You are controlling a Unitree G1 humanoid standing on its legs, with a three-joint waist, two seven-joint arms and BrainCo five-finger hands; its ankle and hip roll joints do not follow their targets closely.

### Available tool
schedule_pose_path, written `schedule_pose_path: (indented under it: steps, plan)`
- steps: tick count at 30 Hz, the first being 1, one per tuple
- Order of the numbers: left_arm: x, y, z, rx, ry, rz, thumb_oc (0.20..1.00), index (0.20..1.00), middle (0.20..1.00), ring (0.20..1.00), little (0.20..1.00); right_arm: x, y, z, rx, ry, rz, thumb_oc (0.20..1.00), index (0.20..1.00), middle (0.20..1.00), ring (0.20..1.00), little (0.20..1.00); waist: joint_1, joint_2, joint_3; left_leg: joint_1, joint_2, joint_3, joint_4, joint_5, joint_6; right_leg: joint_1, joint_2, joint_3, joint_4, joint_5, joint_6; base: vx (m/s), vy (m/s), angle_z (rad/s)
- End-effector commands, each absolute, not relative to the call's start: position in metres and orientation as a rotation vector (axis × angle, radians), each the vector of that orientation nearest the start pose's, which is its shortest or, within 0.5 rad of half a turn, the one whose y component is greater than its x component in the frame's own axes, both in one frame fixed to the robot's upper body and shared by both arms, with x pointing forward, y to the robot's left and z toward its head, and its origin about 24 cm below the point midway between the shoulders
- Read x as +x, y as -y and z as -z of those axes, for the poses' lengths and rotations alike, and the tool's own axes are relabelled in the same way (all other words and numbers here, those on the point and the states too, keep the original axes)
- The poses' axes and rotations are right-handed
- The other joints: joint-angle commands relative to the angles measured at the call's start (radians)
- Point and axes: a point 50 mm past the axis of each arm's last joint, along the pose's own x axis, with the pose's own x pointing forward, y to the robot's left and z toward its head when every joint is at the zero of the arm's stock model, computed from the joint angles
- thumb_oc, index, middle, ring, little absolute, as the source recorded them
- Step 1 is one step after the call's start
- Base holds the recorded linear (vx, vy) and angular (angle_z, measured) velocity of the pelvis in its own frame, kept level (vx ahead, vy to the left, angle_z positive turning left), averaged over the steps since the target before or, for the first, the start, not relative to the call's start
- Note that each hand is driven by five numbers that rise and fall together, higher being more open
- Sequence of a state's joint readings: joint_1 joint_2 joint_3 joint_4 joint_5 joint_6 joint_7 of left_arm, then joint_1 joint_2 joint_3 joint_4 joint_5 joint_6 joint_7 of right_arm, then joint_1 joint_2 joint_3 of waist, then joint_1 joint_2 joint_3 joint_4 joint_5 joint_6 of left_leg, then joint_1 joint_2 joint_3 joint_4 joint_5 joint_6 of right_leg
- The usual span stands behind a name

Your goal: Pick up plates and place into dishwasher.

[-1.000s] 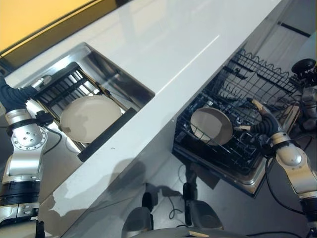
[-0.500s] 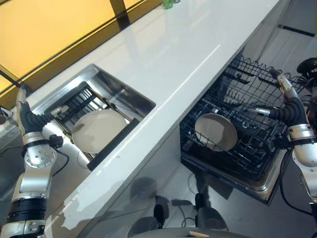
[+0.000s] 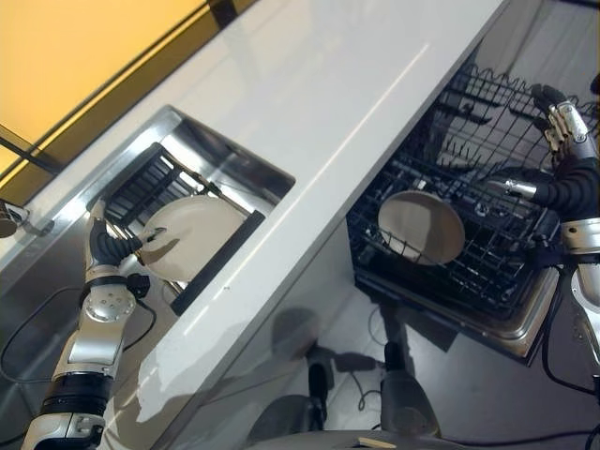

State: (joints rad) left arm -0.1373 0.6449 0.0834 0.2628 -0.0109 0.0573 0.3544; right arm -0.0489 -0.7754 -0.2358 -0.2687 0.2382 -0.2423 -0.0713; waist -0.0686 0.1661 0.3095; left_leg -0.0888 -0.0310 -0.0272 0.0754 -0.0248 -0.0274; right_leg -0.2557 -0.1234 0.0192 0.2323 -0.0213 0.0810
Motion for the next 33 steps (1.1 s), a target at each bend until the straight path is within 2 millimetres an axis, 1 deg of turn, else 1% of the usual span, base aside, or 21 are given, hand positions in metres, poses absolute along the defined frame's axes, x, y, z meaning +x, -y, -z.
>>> schedule_pose_path:
  steps: [1, 9, 11, 12, 14, 16, 18, 21, 23, 25, 27, 28, 31, 32, 33]
  plan:
    - [0.274, -0.342, -0.126, 0.795, 0.037, -0.57, 1.0, 1.0, 1.0, 1.0, 1.0, 0.226, 0.246, -0.251, -0.546, 0.873, 0.023, 1.0, 1.0, 1.0, 1.0, 1.0, -0.013, -0.049, -0.016, -0.105, -0.051, 0.022, 0.11, -0.001, 0.021, 0.026, -0.014, 0.02, 0.08, -0.09, 0.01, 0.04, 0.07, 0.04]
    - [0.28, -0.353, -0.142, 0.834, 0.036, -0.621, 1.0, 1.0, 1.0, 1.0, 1.0, 0.232, 0.242, -0.26, -0.552, 0.892, 0.033, 1.0, 1.0, 1.0, 1.0, 1.0, -0.021, -0.043, 0.036, -0.162, -0.057, 0.041, 0.157, -0.009, 0.031, -0.041, -0.009, 0.046, 0.126, -0.085, 0.007, 0.02, 0.065, -0.03]
    - [0.282, -0.357, -0.146, 0.883, 0.026, -0.655, 1.0, 1.0, 1.0, 1.0, 1.0, 0.233, 0.242, -0.262, -0.561, 0.9, 0.037, 1.0, 1.0, 1.0, 1.0, 1.0, -0.025, -0.041, 0.052, -0.178, -0.059, 0.045, 0.164, -0.009, 0.033, -0.061, -0.006, 0.056, 0.134, -0.081, 0.005, 0.0, 0.081, -0.06]
    - [0.282, -0.36, -0.148, 0.917, 0.015, -0.677, 1.0, 1.0, 1.0, 1.0, 1.0, 0.234, 0.241, -0.263, -0.562, 0.904, 0.037, 1.0, 1.0, 1.0, 1.0, 1.0, -0.027, -0.04, 0.058, -0.186, -0.06, 0.048, 0.168, -0.009, 0.033, -0.07, -0.006, 0.06, 0.135, -0.078, 0.005, 0.0, 0.08, -0.05]
    - [0.278, -0.371, -0.155, 1.048, -0.01, -0.767, 1.0, 1.0, 1.0, 1.0, 1.0, 0.234, 0.241, -0.266, -0.568, 0.909, 0.036, 1.0, 1.0, 1.0, 1.0, 1.0, -0.032, -0.04, 0.069, -0.199, -0.06, 0.054, 0.175, -0.012, 0.035, -0.085, -0.005, 0.068, 0.138, -0.073, 0.005, -0.01, 0.069, -0.03]
    - [0.277, -0.381, -0.162, 1.046, -0.021, -0.809, 1.0, 1.0, 1.0, 1.0, 1.0, 0.236, 0.24, -0.268, -0.565, 0.917, 0.034, 1.0, 1.0, 1.0, 1.0, 1.0, -0.035, -0.042, 0.077, -0.207, -0.058, 0.062, 0.177, -0.014, 0.036, -0.099, -0.002, 0.078, 0.142, -0.07, 0.004, 0.0, 0.054, -0.05]
    - [0.276, -0.388, -0.17, 1.09, -0.045, -0.849, 1.0, 1.0, 1.0, 1.0, 1.0, 0.236, 0.24, -0.269, -0.563, 0.923, 0.037, 1.0, 1.0, 1.0, 1.0, 1.0, -0.037, -0.043, 0.085, -0.215, -0.056, 0.069, 0.18, -0.016, 0.037, -0.108, 0.0, 0.082, 0.144, -0.068, 0.004, 0.01, 0.044, -0.09]
    - [0.276, -0.397, -0.173, 1.13, -0.105, -0.867, 1.0, 1.0, 1.0, 1.0, 1.0, 0.236, 0.24, -0.271, -0.562, 0.93, 0.039, 1.0, 1.0, 1.0, 1.0, 1.0, -0.042, -0.043, 0.09, -0.224, -0.056, 0.076, 0.184, -0.018, 0.04, -0.119, 0.0, 0.085, 0.149, -0.067, 0.002, 0.01, 0.049, -0.08]
    - [0.279, -0.4, -0.169, 1.12, -0.163, -0.833, 1.0, 1.0, 1.0, 1.0, 1.0, 0.237, 0.24, -0.273, -0.567, 0.932, 0.039, 1.0, 1.0, 1.0, 1.0, 1.0, -0.047, -0.04, 0.091, -0.226, -0.058, 0.078, 0.184, -0.02, 0.04, -0.125, 0.0, 0.089, 0.153, -0.065, 0.001, 0.01, 0.055, -0.03]
    - [0.284, -0.399, -0.166, 1.086, -0.205, -0.77, 1.0, 1.0, 1.0, 1.0, 1.0, 0.238, 0.238, -0.275, -0.569, 0.933, 0.041, 1.0, 1.0, 1.0, 1.0, 1.0, -0.052, -0.037, 0.094, -0.228, -0.059, 0.082, 0.186, -0.024, 0.041, -0.13, 0.0, 0.093, 0.156, -0.064, -0.001, 0.01, 0.051, 0.0]
    - [0.289, -0.395, -0.159, 1.038, -0.244, -0.683, 1.0, 1.0, 1.0, 1.0, 1.0, 0.238, 0.237, -0.276, -0.576, 0.932, 0.041, 1.0, 1.0, 1.0, 1.0, 1.0, -0.055, -0.033, 0.096, -0.226, -0.06, 0.085, 0.186, -0.026, 0.042, -0.133, 0.0, 0.095, 0.159, -0.063, -0.002, 0.02, 0.051, -0.01]
    - [0.293, -0.391, -0.153, 0.988, -0.265, -0.593, 1.0, 1.0, 1.0, 1.0, 1.0, 0.238, 0.237, -0.276, -0.58, 0.931, 0.039, 1.0, 1.0, 1.0, 1.0, 1.0, -0.058, -0.031, 0.097, -0.223, -0.06, 0.088, 0.183, -0.027, 0.042, -0.132, 0.0, 0.097, 0.159, -0.062, -0.003, 0.03, 0.045, -0.03]
    - [0.299, -0.38, -0.137, 0.87, -0.32, -0.429, 1.0, 1.0, 1.0, 1.0, 1.0, 0.237, 0.237, -0.277, -0.591, 0.93, 0.037, 1.0, 1.0, 1.0, 1.0, 1.0, -0.064, -0.023, 0.098, -0.213, -0.061, 0.091, 0.174, -0.027, 0.045, -0.129, 0.0, 0.1, 0.156, -0.059, -0.003, 0.03, 0.051, -0.04]
    - [0.3, -0.375, -0.128, 0.821, -0.351, -0.35, 1.0, 1.0, 1.0, 1.0, 1.0, 0.237, 0.236, -0.279, -0.598, 0.932, 0.035, 1.0, 1.0, 1.0, 1.0, 1.0, -0.068, -0.018, 0.101, -0.209, -0.062, 0.094, 0.171, -0.028, 0.045, -0.129, -0.001, 0.101, 0.155, -0.057, -0.003, 0.02, 0.066, -0.03]
    - [0.301, -0.374, -0.125, 0.804, -0.364, -0.313, 1.0, 1.0, 1.0, 1.0, 1.0, 0.237, 0.236, -0.28, -0.602, 0.933, 0.034, 1.0, 1.0, 1.0, 1.0, 1.0, -0.07, -0.014, 0.102, -0.207, -0.062, 0.095, 0.169, -0.028, 0.045, -0.129, -0.001, 0.102, 0.154, -0.056, -0.003, 0.01, 0.073, -0.03]
